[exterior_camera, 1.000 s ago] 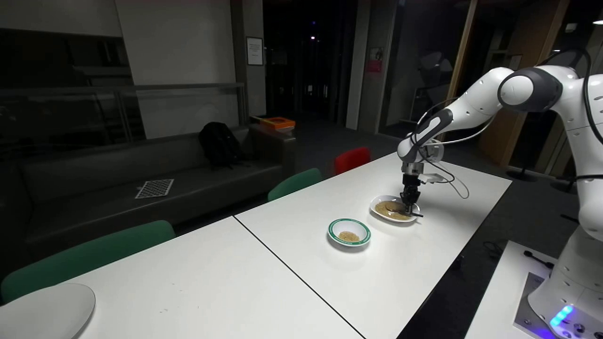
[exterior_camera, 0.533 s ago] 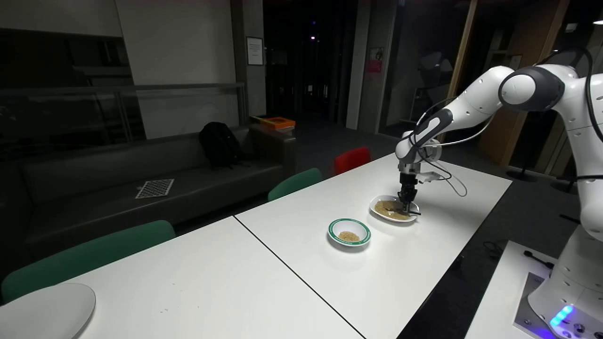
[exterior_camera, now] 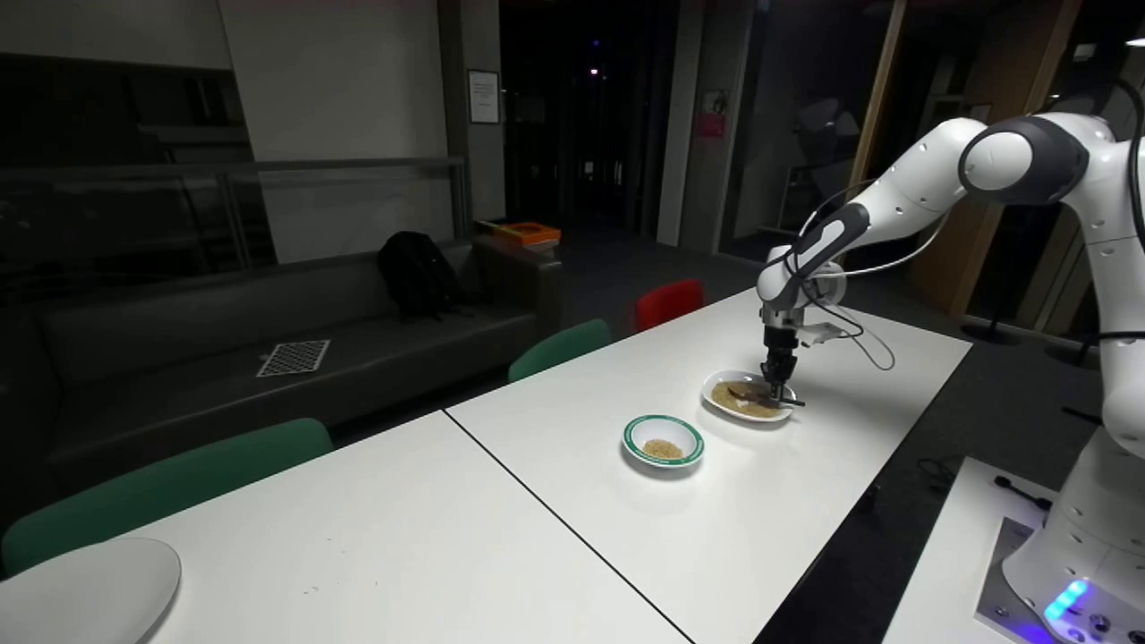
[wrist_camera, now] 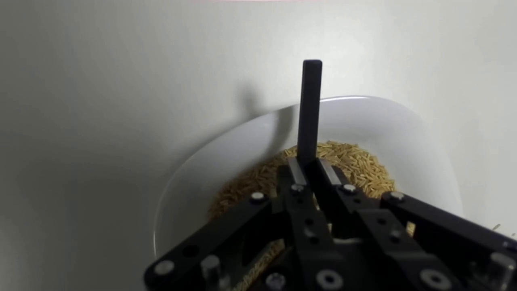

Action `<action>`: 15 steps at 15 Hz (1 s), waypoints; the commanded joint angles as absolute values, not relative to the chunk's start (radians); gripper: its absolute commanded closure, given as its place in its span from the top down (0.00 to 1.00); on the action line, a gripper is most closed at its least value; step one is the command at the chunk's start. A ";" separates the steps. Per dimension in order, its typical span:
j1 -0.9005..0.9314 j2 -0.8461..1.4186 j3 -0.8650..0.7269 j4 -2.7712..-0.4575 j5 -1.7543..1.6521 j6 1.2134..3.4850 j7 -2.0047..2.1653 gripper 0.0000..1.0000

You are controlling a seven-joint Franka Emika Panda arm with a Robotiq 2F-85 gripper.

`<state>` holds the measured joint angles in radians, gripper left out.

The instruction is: Use the spoon to put sugar in the green and white bowl

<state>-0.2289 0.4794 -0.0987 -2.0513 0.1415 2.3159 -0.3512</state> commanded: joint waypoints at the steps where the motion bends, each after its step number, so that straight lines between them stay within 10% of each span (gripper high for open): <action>1: -0.232 0.386 -0.097 -2.155 0.111 2.380 -0.340 0.03; 15: -0.210 0.235 -0.086 -2.345 0.103 2.570 -0.341 0.03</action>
